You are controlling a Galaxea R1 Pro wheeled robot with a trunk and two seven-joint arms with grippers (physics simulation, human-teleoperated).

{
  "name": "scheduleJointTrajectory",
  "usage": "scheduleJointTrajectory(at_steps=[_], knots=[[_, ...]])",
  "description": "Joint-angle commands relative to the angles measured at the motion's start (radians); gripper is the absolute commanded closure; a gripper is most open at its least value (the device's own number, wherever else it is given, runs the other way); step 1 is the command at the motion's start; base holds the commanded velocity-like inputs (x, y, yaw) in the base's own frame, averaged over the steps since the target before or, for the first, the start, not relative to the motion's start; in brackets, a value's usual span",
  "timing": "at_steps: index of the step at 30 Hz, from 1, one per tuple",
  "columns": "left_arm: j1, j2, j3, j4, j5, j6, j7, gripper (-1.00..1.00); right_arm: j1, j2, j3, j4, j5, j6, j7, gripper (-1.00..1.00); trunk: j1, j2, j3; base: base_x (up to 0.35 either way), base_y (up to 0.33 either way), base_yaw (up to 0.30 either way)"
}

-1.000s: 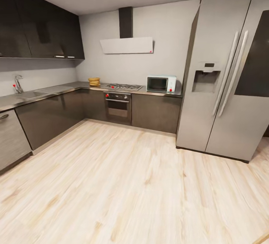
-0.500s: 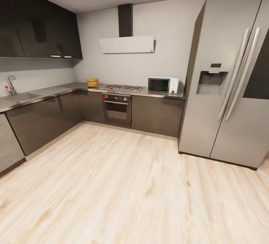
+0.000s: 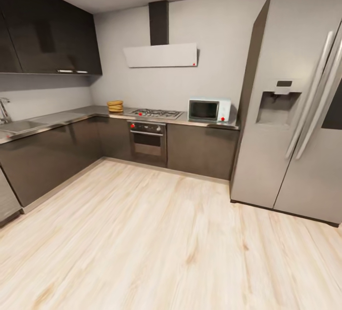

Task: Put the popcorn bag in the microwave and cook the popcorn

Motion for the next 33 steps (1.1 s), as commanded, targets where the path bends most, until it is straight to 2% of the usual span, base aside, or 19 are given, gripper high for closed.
scheduleJointTrajectory(at_steps=[1,33], knots=[[-0.001,0.000,0.000,0.000,0.006,-0.002,0.001,-1.00,0.000,0.000,-0.001,0.000,-0.003,-0.003,-0.001,-1.00,0.001,0.000,-0.001,0.331,0.000,0.000],[-0.001,0.000,0.001,0.000,0.006,-0.003,0.001,-1.00,0.000,0.000,-0.001,0.000,-0.002,-0.015,-0.001,-1.00,0.001,0.000,-0.001,0.330,0.080,0.000]])
